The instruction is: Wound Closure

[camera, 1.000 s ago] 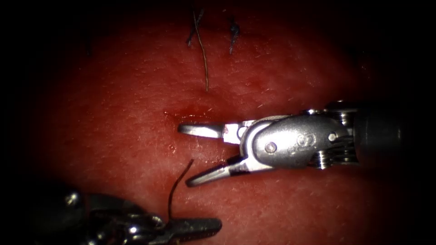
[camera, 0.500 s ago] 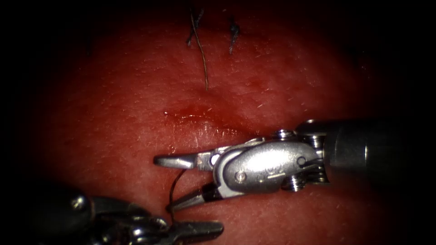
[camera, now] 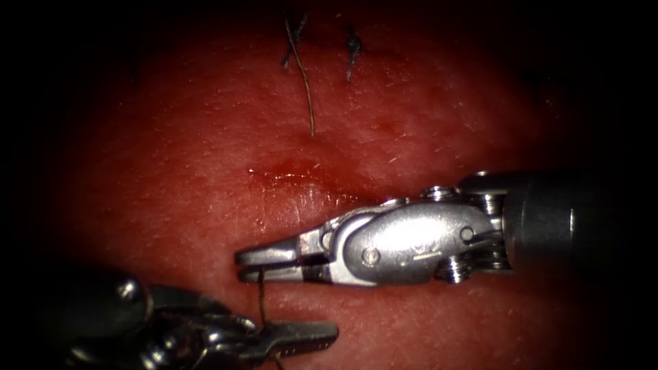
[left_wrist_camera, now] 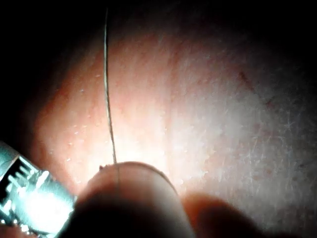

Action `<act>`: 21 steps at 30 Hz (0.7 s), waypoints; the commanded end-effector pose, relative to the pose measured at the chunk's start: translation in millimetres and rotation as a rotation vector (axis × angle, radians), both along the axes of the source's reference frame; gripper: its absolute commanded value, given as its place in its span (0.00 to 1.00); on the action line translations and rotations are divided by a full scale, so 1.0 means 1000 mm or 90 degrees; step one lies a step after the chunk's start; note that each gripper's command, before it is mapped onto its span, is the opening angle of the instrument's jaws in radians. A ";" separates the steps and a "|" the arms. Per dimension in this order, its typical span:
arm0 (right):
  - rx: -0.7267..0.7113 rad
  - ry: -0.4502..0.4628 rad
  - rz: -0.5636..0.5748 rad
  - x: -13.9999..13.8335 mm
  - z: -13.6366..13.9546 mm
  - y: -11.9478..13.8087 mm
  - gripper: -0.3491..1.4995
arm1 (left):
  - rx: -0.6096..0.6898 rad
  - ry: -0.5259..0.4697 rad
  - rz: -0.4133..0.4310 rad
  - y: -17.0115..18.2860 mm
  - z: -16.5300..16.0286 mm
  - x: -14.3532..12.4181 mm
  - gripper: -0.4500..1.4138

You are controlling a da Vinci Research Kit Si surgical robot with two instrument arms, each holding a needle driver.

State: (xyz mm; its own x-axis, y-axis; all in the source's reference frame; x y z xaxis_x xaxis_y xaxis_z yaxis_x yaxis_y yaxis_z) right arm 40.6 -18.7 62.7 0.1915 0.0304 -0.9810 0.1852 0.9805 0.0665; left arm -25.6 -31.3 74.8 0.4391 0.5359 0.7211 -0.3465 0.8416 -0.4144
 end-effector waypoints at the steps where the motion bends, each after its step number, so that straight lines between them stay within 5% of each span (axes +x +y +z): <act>1: 0.037 -0.026 0.016 -0.0001 0.0012 0.0002 0.00 | -0.008 -0.008 -0.014 -0.0005 0.0002 -0.0005 0.42; 3: 0.082 -0.051 0.037 -0.0008 0.0020 0.0009 0.00 | -0.026 -0.024 -0.048 -0.0009 -0.0003 -0.0005 0.58; 7: 0.164 -0.104 0.091 -0.0018 0.0032 0.0021 0.00 | -0.038 -0.035 -0.072 -0.0020 -0.0013 -0.0006 0.59; 15: 0.202 -0.150 0.139 -0.0027 0.0051 0.0041 0.00 | -0.071 -0.074 -0.076 -0.0046 -0.0046 -0.0006 0.50; 19: 0.214 -0.159 0.150 -0.0032 0.0063 0.0054 0.00 | -0.098 -0.122 -0.112 -0.0035 -0.0058 -0.0003 0.45; 21: 0.250 -0.173 0.169 -0.0035 0.0070 0.0059 0.00 | -0.121 -0.096 -0.165 -0.0014 -0.0056 0.0006 0.41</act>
State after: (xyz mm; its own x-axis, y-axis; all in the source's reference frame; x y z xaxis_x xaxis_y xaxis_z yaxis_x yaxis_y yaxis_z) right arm 36.5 -12.6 69.3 0.3733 0.4741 -0.7974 -0.1475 0.8790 0.4535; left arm -24.3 -31.7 68.8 0.4900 0.5448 0.6804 -0.0443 0.7952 -0.6048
